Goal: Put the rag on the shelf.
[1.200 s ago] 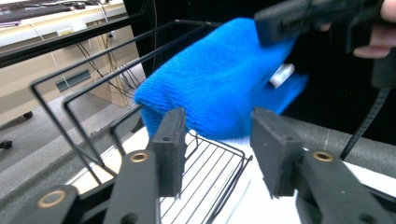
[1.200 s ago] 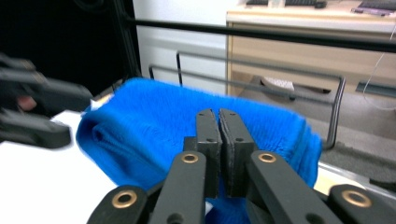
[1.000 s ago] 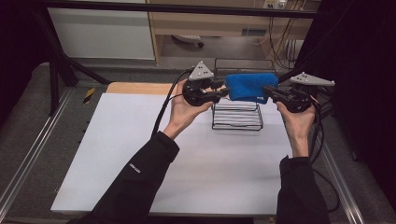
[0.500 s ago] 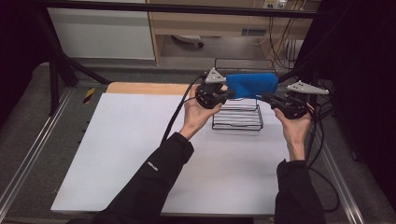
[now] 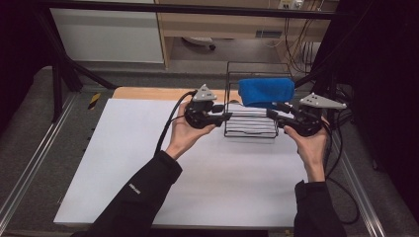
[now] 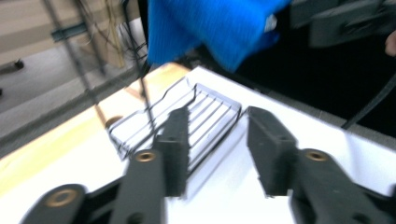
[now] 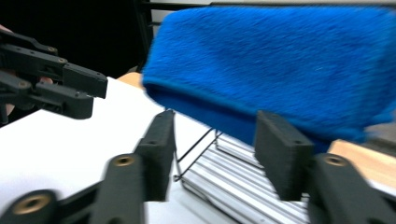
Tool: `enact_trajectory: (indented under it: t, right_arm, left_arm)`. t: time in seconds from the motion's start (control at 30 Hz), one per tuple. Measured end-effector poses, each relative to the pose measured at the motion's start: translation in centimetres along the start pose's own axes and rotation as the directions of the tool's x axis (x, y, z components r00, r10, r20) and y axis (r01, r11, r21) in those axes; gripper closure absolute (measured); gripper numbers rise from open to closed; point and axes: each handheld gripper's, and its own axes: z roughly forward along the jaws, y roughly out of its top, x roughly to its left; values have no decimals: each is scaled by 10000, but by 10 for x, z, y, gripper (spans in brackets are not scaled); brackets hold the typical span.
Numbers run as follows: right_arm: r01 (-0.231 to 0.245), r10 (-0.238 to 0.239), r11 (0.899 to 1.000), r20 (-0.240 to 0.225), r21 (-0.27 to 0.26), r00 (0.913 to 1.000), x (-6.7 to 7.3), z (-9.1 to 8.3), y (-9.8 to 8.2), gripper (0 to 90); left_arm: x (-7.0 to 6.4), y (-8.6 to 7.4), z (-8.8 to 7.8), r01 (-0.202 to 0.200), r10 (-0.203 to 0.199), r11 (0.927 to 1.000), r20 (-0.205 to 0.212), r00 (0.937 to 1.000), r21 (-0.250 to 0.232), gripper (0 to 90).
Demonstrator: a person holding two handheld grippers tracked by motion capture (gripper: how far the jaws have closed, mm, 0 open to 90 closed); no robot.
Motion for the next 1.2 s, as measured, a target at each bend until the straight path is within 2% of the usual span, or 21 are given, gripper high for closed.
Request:
enact_trajectory:
  t: [0.17, 0.3, 0.4, 0.53, 0.67, 0.87, 0.97, 1.1, 1.2]
  right_arm:
    - [-54, 60, 9997, -270, 233, 9996, 13, 3, -10, 309]
    - [-195, 216, 9991, -582, 369, 9981, 21, 6, -21, 217]
    - [-157, 195, 9983, -698, 555, 9974, 25, 9, -30, 162]
    - [-335, 411, 9952, -822, 923, 9958, 27, 14, -44, 113]
    - [-214, 335, 9925, -999, 1203, 9944, 29, 19, -60, 81]
    - [-83, 311, 9842, -1270, 1767, 9914, 33, 26, -87, 59]
    - [-174, 413, 9811, -1209, 1927, 9918, 34, 29, -103, 38]
    - [-374, 640, 9766, -1201, 2118, 9907, 33, 28, -121, 25]
    - [-299, 581, 9731, -1178, 2286, 9913, 32, 25, -132, 19]
  left_arm:
    - [9, -31, -19, 128, -110, 9978, -291, 9995, 644, 409]
    - [18, -59, -37, 190, -135, 9955, -598, 9981, 927, 323]
    - [26, -79, -51, 378, -282, 9920, -803, 9964, 1205, 262]
    - [35, -107, -69, 641, -489, 9890, -1136, 9923, 1336, 178]
    - [44, -134, -84, 970, -768, 9858, -1459, 9863, 1371, 124]
    - [52, -169, -104, 1334, -1031, 9801, -1978, 9748, 1468, 84]
    - [55, -183, -112, 1590, -1267, 9772, -2145, 9685, 1406, 84]
    - [57, -200, -122, 1716, -1378, 9749, -2208, 9655, 1419, 85]
    - [59, -211, -130, 1884, -1583, 9733, -2108, 9646, 1310, 85]
